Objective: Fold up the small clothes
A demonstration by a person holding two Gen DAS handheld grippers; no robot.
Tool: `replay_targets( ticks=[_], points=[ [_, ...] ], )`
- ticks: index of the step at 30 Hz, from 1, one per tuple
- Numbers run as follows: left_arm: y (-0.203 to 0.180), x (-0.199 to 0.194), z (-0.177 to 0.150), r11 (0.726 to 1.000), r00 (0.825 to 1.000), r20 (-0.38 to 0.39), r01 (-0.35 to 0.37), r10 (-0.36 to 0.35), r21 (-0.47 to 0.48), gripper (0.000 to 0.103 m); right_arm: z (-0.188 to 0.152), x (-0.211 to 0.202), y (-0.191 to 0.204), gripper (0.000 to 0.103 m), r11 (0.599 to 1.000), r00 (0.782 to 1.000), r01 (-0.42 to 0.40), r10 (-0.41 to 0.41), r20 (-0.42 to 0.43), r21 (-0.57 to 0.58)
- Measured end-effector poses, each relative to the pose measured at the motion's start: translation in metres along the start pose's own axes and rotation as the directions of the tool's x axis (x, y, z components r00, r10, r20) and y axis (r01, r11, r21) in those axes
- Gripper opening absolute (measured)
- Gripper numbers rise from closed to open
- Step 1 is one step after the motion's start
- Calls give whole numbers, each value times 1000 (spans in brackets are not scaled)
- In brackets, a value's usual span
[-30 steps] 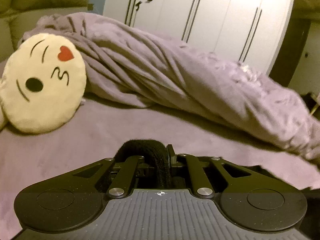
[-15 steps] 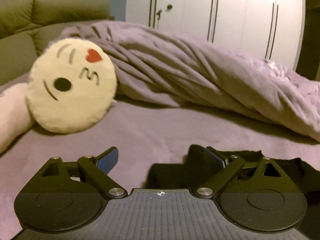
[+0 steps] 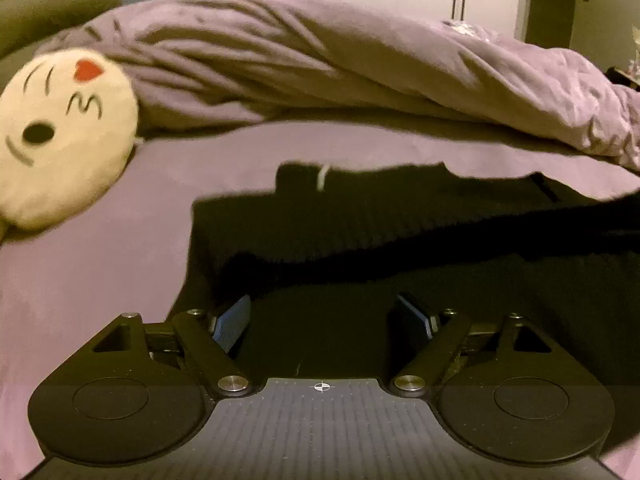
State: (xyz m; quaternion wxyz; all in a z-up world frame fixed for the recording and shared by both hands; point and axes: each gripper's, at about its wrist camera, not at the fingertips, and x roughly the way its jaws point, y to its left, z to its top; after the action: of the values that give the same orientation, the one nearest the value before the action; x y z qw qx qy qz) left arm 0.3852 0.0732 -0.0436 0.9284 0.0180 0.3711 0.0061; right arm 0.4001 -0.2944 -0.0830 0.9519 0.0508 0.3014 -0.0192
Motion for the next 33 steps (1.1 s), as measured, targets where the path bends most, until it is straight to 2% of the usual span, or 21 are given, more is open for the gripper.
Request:
replay_targets(
  ticks=[2, 5, 10, 13, 15, 17, 19, 22, 24, 27, 29, 31, 33],
  points=[
    [-3, 14, 10, 1000, 1000, 9, -21, 21, 10, 84, 4, 20, 9, 35, 999, 999, 43, -44, -25, -22],
    [-2, 44, 25, 996, 996, -14, -85, 85, 3, 83, 14, 46, 18, 33, 996, 997, 71, -72, -25, -50],
    [-7, 69, 45, 987, 987, 58, -154, 151, 41, 83, 19, 76, 16, 33, 993, 994, 105, -106, -31, -50],
    [-10, 80, 56, 968, 965, 108, -245, 239, 52, 84, 16, 91, 5, 32, 993, 994, 114, -114, -5, -11],
    [-8, 75, 59, 962, 953, 141, -272, 267, 14, 86, 13, 95, 3, 33, 993, 993, 115, -115, 13, -17],
    [-1, 65, 57, 967, 957, 137, -252, 256, -45, 89, 13, 98, -2, 33, 995, 995, 100, -100, 21, -5],
    [5, 52, 47, 978, 974, 108, -191, 200, -89, 89, 13, 97, -7, 33, 997, 996, 81, -81, 27, 18],
    [-2, 33, 24, 986, 986, 59, -153, 158, -69, 89, 11, 86, -7, 35, 996, 996, 77, -79, 48, 38],
    [-15, 20, 11, 988, 987, 19, -156, 157, -14, 89, 10, 65, 2, 42, 994, 994, 102, -103, 37, 34],
    [-33, 4, -7, 992, 993, -17, -113, 114, 48, 90, -15, 9, 13, 47, 1000, 998, -14, 13, 68, 18],
    [-39, -1, -15, 991, 994, -17, -108, 110, 76, 91, -43, -25, 16, 54, 999, 995, -41, 42, 90, -14],
    [-41, 0, -17, 988, 991, -18, -133, 135, 84, 91, -68, -46, 11, 58, 999, 994, -16, 22, 106, -51],
    [-38, -1, -16, 989, 989, -37, -138, 140, 53, 91, -81, -52, -13, 57, 1000, 998, 29, -30, 48, 10]
  ],
)
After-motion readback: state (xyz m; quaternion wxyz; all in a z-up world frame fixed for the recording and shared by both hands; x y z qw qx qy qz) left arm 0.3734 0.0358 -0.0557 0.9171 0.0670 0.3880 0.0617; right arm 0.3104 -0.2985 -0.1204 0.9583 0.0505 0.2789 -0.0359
